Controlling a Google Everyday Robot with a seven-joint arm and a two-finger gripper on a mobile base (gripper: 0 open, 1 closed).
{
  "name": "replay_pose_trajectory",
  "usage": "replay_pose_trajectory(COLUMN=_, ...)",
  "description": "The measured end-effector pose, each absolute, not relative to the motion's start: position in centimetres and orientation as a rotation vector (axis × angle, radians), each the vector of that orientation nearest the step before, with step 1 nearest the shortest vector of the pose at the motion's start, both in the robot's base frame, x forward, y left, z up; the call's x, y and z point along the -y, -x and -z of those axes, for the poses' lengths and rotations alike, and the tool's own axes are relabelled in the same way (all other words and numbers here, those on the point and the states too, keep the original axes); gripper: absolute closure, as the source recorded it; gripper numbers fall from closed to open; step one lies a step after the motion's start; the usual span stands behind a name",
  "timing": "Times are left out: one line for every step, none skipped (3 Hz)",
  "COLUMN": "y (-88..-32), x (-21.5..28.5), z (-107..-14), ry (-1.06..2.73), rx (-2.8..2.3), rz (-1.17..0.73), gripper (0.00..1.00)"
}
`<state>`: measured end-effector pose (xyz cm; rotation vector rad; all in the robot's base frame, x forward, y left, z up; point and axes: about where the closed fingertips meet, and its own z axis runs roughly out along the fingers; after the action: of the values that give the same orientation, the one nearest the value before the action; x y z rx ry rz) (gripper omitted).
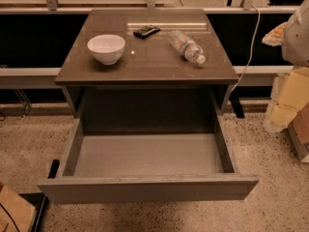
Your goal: Place water bottle into top drawer
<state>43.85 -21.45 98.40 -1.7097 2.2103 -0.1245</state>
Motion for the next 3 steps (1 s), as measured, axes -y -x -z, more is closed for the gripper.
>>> replay_pose_trajectory(y=-44.4, x=21.3, z=-98.4, ry=1.708, rx=-2.204, rz=0.121, gripper=0.00)
replay_pose_trajectory(y=-46.2, x=20.7, z=-98.5, ry=1.703, rx=-2.182, rz=0.105, gripper=0.00)
replay_pose_trajectory(y=-50.9, x=19.5, z=-98.6, ry=1.706, rx=-2.136, rz=0.093, gripper=0.00)
